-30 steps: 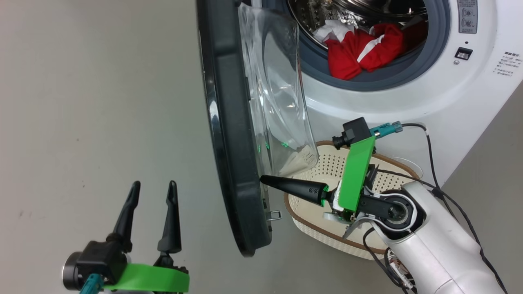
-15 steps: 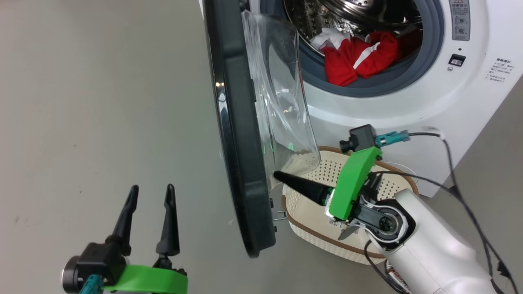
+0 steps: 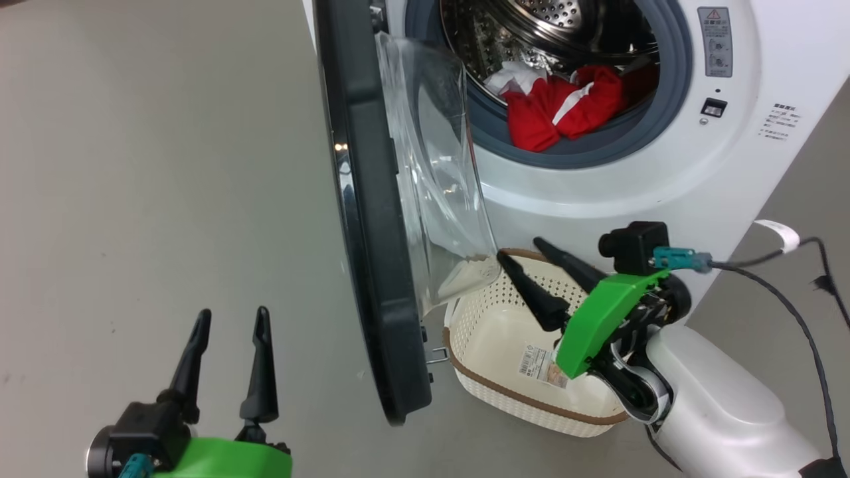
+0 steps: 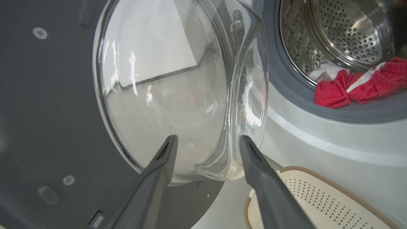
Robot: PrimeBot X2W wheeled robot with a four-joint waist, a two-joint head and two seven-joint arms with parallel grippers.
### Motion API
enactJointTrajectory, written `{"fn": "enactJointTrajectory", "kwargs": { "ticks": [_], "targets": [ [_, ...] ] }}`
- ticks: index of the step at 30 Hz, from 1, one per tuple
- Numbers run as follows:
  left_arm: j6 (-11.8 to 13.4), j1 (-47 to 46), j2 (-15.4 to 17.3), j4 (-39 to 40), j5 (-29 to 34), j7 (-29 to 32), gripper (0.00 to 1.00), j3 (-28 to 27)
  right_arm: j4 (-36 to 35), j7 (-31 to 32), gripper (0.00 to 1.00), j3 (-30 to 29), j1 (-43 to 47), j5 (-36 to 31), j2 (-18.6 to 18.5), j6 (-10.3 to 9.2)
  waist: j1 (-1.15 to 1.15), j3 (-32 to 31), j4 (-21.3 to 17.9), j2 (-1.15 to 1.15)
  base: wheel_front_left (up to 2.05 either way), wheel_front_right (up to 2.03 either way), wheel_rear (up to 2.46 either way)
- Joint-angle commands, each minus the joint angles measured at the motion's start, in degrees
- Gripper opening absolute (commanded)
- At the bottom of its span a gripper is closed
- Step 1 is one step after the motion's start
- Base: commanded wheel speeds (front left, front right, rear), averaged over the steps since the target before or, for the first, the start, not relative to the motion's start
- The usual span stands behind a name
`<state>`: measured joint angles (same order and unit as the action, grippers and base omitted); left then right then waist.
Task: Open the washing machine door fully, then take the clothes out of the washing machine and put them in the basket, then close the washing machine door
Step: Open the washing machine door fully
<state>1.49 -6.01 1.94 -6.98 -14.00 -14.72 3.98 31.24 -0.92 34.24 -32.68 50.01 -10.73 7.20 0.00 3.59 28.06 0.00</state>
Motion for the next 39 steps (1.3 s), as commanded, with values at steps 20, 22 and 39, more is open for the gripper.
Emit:
{"fn": "enactJointTrajectory", "kwargs": {
  "ticks": [20, 22, 39],
  "targets": [
    [0.0, 2.7, 0.9, 6.3, 2.7, -0.3, 1.00, -3.2, -6.9, -14.1, 1.00, -15.5, 8.3, -26.8, 6.0, 0.29, 0.00, -1.0, -2.7, 0.00, 0.00, 0.00, 0.00],
    [0.1, 2.8, 0.9, 6.3, 2.7, -0.3, 1.00, -3.2, -8.4, -14.1, 1.00, -17.3, 9.9, -31.0, 6.5, 0.29, 0.00, -1.0, -2.7, 0.00, 0.00, 0.00, 0.00],
    [0.7, 3.9, 0.9, 6.5, 3.0, -0.3, 1.00, -2.8, -18.4, -14.1, 1.00, -22.9, 21.9, -37.8, 7.8, 0.29, 0.00, -1.6, -2.4, 0.00, 0.00, 0.00, 0.00]
  ]
}}
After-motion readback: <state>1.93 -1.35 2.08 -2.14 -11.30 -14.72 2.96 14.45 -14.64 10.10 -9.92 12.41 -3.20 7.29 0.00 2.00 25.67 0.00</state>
